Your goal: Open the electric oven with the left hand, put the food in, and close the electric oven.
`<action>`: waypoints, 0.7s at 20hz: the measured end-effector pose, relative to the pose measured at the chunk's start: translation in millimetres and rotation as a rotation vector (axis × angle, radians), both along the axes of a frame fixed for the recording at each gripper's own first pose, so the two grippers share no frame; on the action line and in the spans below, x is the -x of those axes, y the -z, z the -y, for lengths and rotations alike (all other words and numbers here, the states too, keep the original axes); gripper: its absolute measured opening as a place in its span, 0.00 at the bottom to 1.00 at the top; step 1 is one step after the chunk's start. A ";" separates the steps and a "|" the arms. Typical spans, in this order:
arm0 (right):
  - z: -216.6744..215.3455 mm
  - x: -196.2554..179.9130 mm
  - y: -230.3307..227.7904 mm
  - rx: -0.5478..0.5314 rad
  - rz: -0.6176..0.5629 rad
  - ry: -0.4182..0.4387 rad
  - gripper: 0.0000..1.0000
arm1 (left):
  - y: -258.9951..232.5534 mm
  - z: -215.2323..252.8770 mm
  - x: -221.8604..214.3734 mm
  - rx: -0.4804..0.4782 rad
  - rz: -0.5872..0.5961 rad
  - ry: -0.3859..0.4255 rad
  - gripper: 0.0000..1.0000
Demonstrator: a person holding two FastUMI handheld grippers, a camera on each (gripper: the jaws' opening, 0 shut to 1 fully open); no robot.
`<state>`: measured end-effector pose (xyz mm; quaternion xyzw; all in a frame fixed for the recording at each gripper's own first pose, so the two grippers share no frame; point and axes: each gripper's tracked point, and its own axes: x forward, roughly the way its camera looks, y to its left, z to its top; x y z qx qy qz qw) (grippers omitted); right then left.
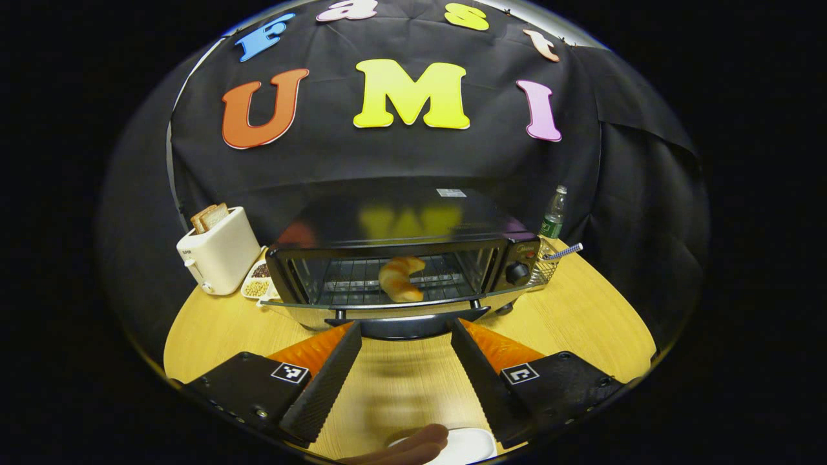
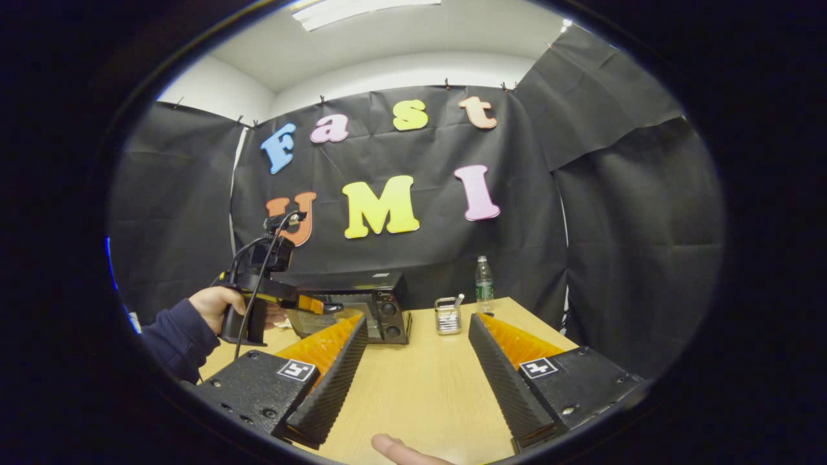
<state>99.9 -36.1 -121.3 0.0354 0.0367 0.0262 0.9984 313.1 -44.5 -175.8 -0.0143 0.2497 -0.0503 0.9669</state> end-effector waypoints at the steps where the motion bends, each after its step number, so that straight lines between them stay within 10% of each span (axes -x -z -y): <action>1: 0.2 0.2 -0.9 0.002 -0.002 0.003 0.95 | -2.1 -1.8 -4.8 -0.006 0.016 0.000 0.93; 14: -21.3 7.9 -25.2 0.014 0.024 0.022 0.96 | -90.1 -33.9 117.4 0.072 0.288 -0.016 0.93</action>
